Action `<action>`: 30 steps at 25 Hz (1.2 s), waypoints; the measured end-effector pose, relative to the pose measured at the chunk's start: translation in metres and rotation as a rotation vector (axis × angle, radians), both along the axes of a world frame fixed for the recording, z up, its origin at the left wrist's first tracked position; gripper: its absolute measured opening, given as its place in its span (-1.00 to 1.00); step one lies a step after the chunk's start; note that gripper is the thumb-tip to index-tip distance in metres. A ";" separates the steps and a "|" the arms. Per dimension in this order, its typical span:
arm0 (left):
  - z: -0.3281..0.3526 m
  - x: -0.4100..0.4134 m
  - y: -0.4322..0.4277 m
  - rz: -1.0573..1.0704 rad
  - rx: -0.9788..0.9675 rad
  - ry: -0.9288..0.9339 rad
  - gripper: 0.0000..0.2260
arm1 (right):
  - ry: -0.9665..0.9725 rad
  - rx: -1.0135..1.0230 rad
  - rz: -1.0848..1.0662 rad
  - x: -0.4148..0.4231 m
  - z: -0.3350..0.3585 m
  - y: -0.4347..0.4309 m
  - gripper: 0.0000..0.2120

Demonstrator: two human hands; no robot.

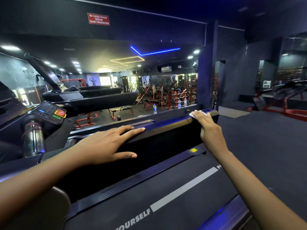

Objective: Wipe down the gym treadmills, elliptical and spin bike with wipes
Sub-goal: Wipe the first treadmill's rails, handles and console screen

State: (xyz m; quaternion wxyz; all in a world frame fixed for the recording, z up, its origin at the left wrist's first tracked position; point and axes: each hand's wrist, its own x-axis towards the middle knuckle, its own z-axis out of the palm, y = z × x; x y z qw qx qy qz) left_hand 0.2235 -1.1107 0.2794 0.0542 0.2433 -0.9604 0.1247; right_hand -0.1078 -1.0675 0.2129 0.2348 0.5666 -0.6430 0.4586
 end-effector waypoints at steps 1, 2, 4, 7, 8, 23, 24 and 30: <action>0.001 -0.001 0.000 0.007 0.010 0.000 -0.35 | -0.036 0.009 0.005 0.007 0.005 -0.003 -0.43; 0.002 -0.004 0.000 0.015 0.023 -0.006 -0.35 | -0.009 0.016 0.059 0.020 0.009 -0.008 -0.44; 0.004 -0.014 0.001 0.024 0.021 -0.028 -0.34 | 0.186 0.099 0.245 0.054 0.012 -0.014 -0.43; 0.007 -0.038 0.001 0.048 -0.017 -0.050 -0.30 | 0.243 0.186 0.353 0.052 0.023 -0.014 -0.43; 0.008 -0.047 0.001 0.057 -0.017 -0.052 -0.29 | 0.210 0.202 0.318 0.039 0.028 -0.012 -0.43; 0.009 -0.076 -0.008 0.014 0.078 -0.007 -0.29 | 0.202 -0.148 0.181 0.029 -0.028 -0.006 -0.46; 0.009 -0.076 -0.008 0.011 0.076 -0.011 -0.29 | 0.155 -0.176 0.130 0.016 -0.030 -0.006 -0.46; 0.009 -0.076 -0.012 0.000 0.105 -0.031 -0.28 | -0.001 -0.192 -0.103 -0.048 -0.032 -0.016 -0.41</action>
